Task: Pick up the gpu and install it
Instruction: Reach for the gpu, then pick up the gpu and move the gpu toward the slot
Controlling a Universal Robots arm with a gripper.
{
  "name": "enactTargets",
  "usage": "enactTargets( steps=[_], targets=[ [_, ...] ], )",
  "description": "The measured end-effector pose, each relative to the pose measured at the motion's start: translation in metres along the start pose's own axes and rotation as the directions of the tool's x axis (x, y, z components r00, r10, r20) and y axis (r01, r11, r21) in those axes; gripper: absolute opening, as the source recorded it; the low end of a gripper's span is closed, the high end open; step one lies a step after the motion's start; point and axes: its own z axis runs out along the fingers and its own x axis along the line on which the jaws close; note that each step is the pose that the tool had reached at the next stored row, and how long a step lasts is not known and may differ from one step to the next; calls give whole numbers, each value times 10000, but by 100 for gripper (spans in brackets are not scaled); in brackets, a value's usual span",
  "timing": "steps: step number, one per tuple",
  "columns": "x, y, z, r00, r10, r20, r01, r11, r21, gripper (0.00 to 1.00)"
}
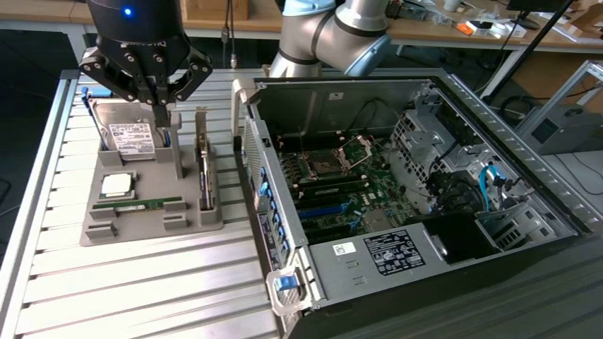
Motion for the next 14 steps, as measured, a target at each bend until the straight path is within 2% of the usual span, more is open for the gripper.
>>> enactTargets(
  steps=[12,14],
  targets=[
    [0,0,0,10000,0,0,0,10000,-1,11],
    [0,0,0,10000,0,0,0,10000,-1,24]
  ],
)
